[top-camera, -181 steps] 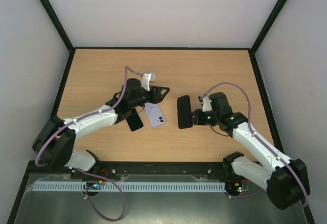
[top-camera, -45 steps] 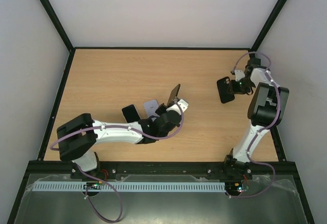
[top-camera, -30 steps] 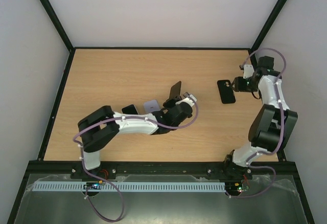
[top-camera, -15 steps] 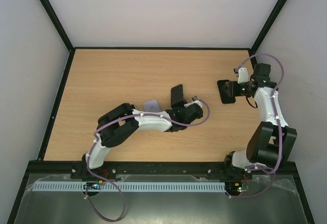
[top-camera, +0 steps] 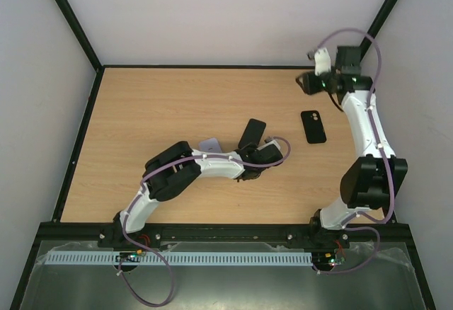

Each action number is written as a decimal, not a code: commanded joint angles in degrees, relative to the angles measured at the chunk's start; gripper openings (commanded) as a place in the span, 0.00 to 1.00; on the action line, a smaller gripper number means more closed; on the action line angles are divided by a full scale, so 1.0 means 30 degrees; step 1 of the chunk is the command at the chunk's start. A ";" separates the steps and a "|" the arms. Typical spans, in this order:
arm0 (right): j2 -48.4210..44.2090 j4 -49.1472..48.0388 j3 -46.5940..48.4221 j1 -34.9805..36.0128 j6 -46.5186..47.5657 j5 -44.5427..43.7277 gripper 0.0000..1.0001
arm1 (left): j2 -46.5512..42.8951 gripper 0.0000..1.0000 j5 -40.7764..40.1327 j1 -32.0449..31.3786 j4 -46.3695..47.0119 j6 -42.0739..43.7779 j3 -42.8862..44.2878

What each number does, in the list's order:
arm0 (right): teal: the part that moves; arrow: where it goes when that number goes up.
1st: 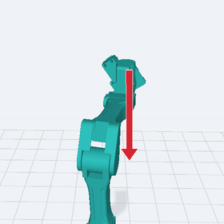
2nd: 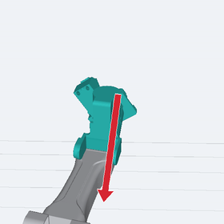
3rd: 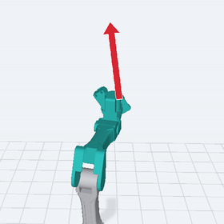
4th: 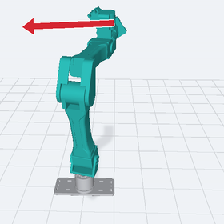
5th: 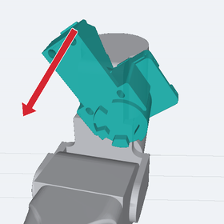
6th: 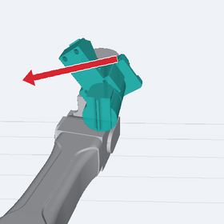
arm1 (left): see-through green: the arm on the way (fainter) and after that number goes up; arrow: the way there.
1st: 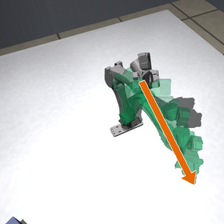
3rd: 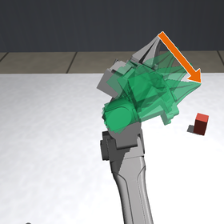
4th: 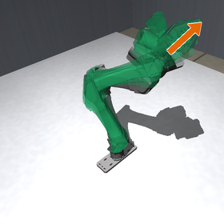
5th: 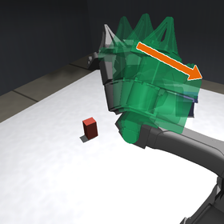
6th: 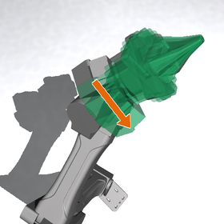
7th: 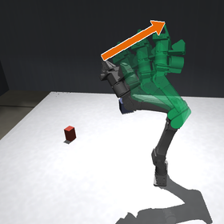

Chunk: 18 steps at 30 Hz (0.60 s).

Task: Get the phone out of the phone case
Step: Place the phone at the center of the board.

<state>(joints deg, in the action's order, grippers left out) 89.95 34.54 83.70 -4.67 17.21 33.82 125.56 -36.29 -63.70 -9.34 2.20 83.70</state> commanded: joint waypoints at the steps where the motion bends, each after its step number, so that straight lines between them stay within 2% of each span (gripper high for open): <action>1: 0.0528 0.2702 0.5234 0.1636 -0.0748 -0.1043 0.45 | -0.0812 0.44 0.0889 -0.0197 -0.1038 -0.3088 0.0085; 3: 0.0182 0.2653 0.5270 0.1642 -0.1140 -0.0781 0.45 | -0.1208 0.50 0.0679 -0.0267 -0.1004 -0.3833 -0.0227; 6: -0.0638 0.1895 0.3678 0.1642 -0.1549 -0.1382 0.45 | -0.2226 0.55 0.0587 -0.0320 -0.0697 -0.5301 -0.1211; 11: -0.4170 -0.1667 -0.1679 0.1310 -0.3702 -0.1555 0.44 | -0.4374 0.68 0.0351 -0.0163 -0.0029 -0.8430 -0.3366; 13: -0.6200 -0.3321 -0.4426 0.1234 -0.4616 -0.1216 0.50 | -0.4642 0.72 0.0575 0.0182 -0.1796 -0.9934 -0.3057; 15: -0.7939 -0.3571 -0.6491 0.1232 -0.4270 0.0464 0.51 | -0.4652 0.82 -0.0241 0.0448 -0.4278 -1.2007 -0.2202; 18: -0.9526 -0.3781 -0.8902 0.1233 -0.5123 0.0945 0.58 | -0.4900 0.84 0.0657 0.1193 -0.6659 -1.3639 -0.1394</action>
<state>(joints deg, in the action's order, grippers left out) 67.88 29.19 63.53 -0.95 6.24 32.95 112.73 -35.03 -62.92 -17.58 -27.83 76.77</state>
